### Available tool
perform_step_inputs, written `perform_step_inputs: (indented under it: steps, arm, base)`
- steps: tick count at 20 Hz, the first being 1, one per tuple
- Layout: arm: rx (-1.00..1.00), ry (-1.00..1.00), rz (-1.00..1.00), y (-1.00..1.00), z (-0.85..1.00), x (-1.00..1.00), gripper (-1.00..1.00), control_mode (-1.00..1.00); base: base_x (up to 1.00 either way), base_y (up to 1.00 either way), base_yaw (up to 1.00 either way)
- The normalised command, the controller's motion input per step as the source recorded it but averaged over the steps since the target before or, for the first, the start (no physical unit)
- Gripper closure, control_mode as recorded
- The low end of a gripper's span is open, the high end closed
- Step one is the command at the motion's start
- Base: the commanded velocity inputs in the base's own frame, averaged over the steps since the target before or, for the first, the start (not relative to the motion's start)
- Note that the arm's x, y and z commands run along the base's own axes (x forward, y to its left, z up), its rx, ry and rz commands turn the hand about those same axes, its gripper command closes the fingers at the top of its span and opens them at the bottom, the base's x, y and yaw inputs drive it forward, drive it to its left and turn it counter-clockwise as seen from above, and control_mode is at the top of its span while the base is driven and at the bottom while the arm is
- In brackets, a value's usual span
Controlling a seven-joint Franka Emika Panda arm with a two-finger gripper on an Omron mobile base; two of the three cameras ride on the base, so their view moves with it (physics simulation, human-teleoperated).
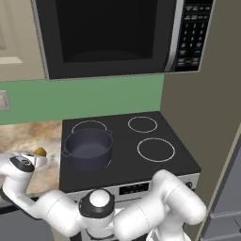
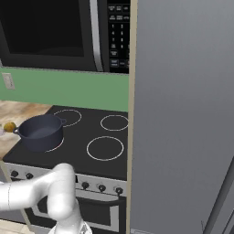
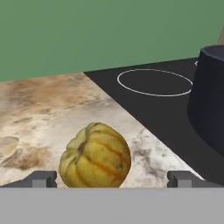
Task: Turn on the burner for the pot on the stove. Wait thirty seconds for the pot to heat up. Then add the squash to the pot.
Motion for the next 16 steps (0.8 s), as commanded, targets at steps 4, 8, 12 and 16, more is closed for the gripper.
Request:
perform_step_inputs:
  steps: [4, 8, 12, 16]
  arm:
    - [0.0, 0.0, -0.06, 0.0, -0.29, 0.49, -1.0, -1.0]
    - [0.0, 0.0, -0.06, 0.0, -0.28, 0.47, -1.0, -1.0]
    - [0.0, 0.0, -0.07, 0.0, -0.35, 0.44, -1.0, -1.0]
    - [0.0, 0.0, -0.08, 0.1, -0.47, 0.44, -1.0, -1.0]
  base:
    - [0.0, 0.0, 0.0]
    - [0.0, 0.0, 0.0]
    - [0.0, 0.0, 0.0]
    - [0.0, 0.0, 0.0]
